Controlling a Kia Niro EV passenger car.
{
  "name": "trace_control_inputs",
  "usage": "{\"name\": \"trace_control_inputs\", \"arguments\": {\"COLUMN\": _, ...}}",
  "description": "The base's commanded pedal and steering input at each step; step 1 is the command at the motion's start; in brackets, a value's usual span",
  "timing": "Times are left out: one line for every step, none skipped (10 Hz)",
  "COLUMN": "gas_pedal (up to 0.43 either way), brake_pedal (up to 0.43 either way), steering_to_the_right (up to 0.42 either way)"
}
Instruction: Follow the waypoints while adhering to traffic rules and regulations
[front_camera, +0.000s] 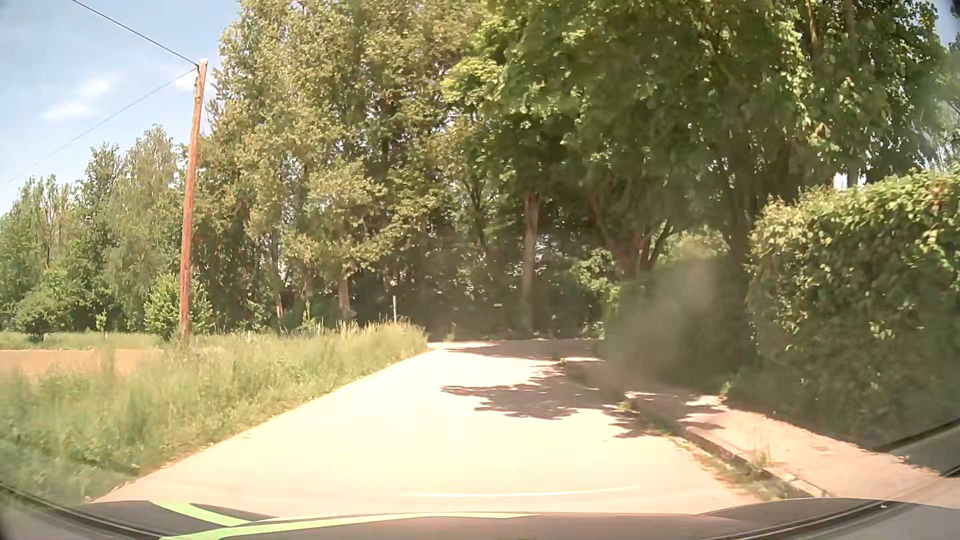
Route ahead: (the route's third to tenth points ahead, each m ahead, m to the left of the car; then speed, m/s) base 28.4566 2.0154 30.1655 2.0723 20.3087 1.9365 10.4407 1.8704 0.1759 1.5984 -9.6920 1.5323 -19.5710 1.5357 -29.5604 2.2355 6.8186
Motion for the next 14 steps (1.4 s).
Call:
{"name": "trace_control_inputs", "arguments": {"gas_pedal": 0.0, "brake_pedal": 0.0, "steering_to_the_right": 0.011}}
{"name": "trace_control_inputs", "arguments": {"gas_pedal": 0.0, "brake_pedal": 0.0, "steering_to_the_right": 0.011}}
{"name": "trace_control_inputs", "arguments": {"gas_pedal": 0.0, "brake_pedal": 0.0, "steering_to_the_right": 0.011}}
{"name": "trace_control_inputs", "arguments": {"gas_pedal": 0.0, "brake_pedal": 0.0, "steering_to_the_right": 0.011}}
{"name": "trace_control_inputs", "arguments": {"gas_pedal": 0.0, "brake_pedal": 0.0, "steering_to_the_right": 0.011}}
{"name": "trace_control_inputs", "arguments": {"gas_pedal": 0.0, "brake_pedal": 0.0, "steering_to_the_right": 0.011}}
{"name": "trace_control_inputs", "arguments": {"gas_pedal": 0.0, "brake_pedal": 0.0, "steering_to_the_right": 0.011}}
{"name": "trace_control_inputs", "arguments": {"gas_pedal": 0.0, "brake_pedal": 0.0, "steering_to_the_right": 0.011}}
{"name": "trace_control_inputs", "arguments": {"gas_pedal": 0.0, "brake_pedal": 0.0, "steering_to_the_right": 0.011}}
{"name": "trace_control_inputs", "arguments": {"gas_pedal": 0.0, "brake_pedal": 0.0, "steering_to_the_right": 0.011}}
{"name": "trace_control_inputs", "arguments": {"gas_pedal": 0.0, "brake_pedal": 0.0, "steering_to_the_right": 0.011}}
{"name": "trace_control_inputs", "arguments": {"gas_pedal": 0.0, "brake_pedal": 0.0, "steering_to_the_right": 0.011}}
{"name": "trace_control_inputs", "arguments": {"gas_pedal": 0.0, "brake_pedal": 0.0, "steering_to_the_right": 0.011}}
{"name": "trace_control_inputs", "arguments": {"gas_pedal": 0.0, "brake_pedal": 0.0, "steering_to_the_right": 0.011}}
